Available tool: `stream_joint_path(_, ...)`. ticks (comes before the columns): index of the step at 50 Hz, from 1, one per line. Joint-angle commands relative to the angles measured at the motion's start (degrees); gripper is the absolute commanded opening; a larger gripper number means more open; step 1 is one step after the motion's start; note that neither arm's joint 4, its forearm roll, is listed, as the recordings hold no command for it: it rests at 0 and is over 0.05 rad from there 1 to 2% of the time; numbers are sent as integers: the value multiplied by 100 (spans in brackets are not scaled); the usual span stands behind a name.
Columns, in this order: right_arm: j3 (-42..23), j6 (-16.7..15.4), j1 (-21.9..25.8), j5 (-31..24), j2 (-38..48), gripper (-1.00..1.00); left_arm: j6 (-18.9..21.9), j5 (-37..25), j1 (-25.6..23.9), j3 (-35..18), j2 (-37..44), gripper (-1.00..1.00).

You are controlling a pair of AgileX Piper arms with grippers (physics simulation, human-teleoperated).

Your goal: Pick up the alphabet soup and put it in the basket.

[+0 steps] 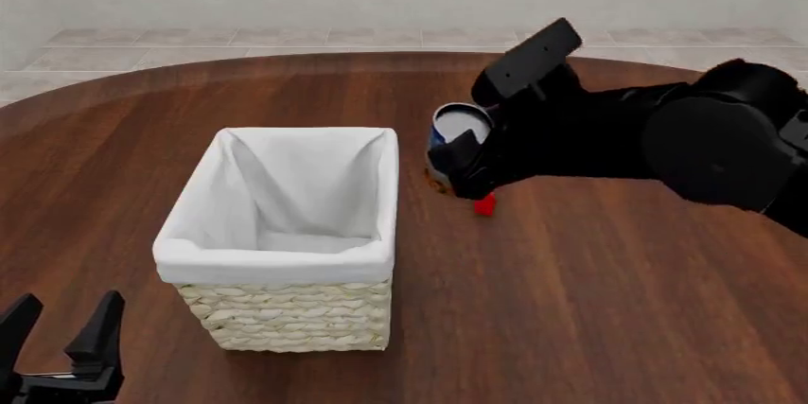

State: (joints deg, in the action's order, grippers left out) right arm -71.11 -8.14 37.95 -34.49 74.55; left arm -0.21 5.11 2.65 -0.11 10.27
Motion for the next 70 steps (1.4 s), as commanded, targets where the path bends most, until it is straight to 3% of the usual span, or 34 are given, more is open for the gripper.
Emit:
stream_joint_path(1,-511,-87,53,-203,93,-100,-13,16,9,0,30,100)
stream_joint_path(70,-2508,429,1141,-194,2435,-100,7,-86,266,-1,-149,100)
